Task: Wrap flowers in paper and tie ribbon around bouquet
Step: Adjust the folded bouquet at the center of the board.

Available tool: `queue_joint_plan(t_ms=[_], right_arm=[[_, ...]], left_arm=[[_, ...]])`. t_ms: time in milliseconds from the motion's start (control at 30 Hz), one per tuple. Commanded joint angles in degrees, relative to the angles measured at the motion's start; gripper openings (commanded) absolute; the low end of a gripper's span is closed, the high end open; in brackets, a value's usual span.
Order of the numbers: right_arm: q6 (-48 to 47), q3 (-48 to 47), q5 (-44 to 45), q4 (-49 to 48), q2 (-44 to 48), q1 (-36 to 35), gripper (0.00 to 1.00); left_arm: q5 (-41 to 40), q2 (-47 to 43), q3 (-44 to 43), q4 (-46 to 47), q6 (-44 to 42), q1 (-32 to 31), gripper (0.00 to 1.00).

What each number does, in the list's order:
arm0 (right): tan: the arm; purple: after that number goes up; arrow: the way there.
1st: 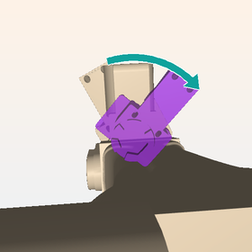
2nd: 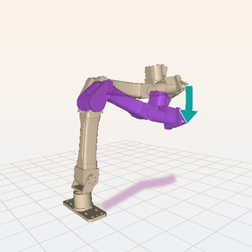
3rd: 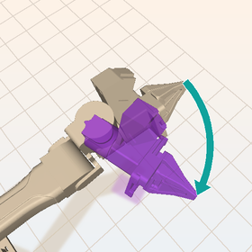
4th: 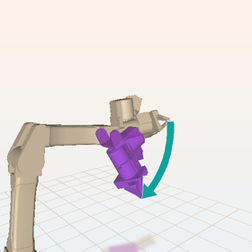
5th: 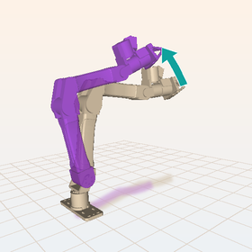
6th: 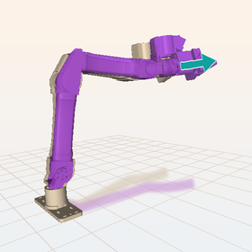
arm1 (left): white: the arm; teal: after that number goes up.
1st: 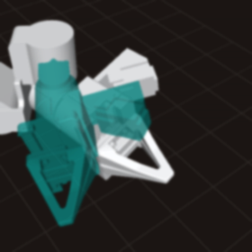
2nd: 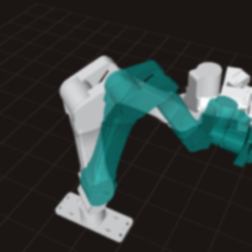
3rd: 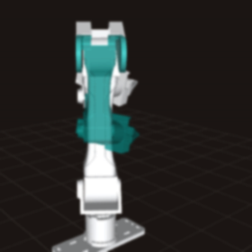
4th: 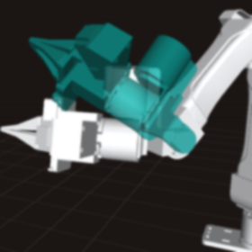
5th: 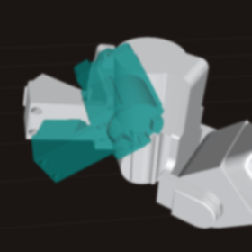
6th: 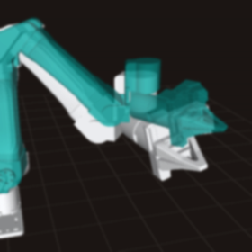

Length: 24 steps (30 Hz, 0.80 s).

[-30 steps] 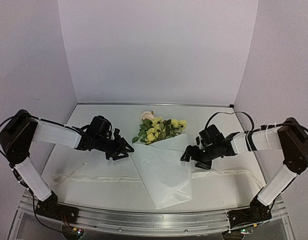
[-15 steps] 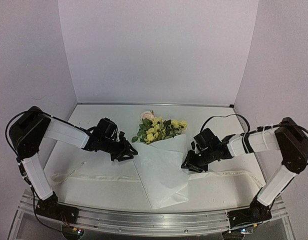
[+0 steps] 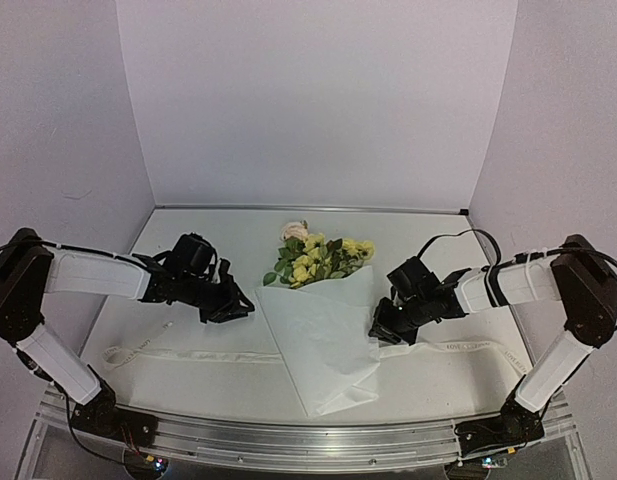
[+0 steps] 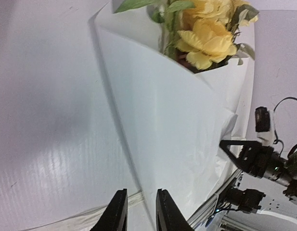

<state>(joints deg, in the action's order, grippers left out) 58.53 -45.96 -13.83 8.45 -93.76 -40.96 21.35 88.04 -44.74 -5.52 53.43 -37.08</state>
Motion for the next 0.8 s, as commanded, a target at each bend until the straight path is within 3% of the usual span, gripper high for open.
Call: queue_joint_plan(t_ms=[0, 333, 767], right_arm=[[3.59, 0.60, 2.75, -0.01, 2.33, -0.68, 0.06], [7.62, 1.33, 4.43, 0.05, 3.14, -1.15, 0.05], [16.10, 0.76, 3.63, -0.12, 3.31, -2.54, 0.02]], left_arm=[[-2.11, -2.23, 6.11, -2.80, -0.89, -0.57, 0.17], [-3.27, -1.70, 8.70, -2.05, -0.17, -3.89, 0.07], [-4.63, 0.96, 11.34, 0.92, 1.42, -6.57, 0.01]])
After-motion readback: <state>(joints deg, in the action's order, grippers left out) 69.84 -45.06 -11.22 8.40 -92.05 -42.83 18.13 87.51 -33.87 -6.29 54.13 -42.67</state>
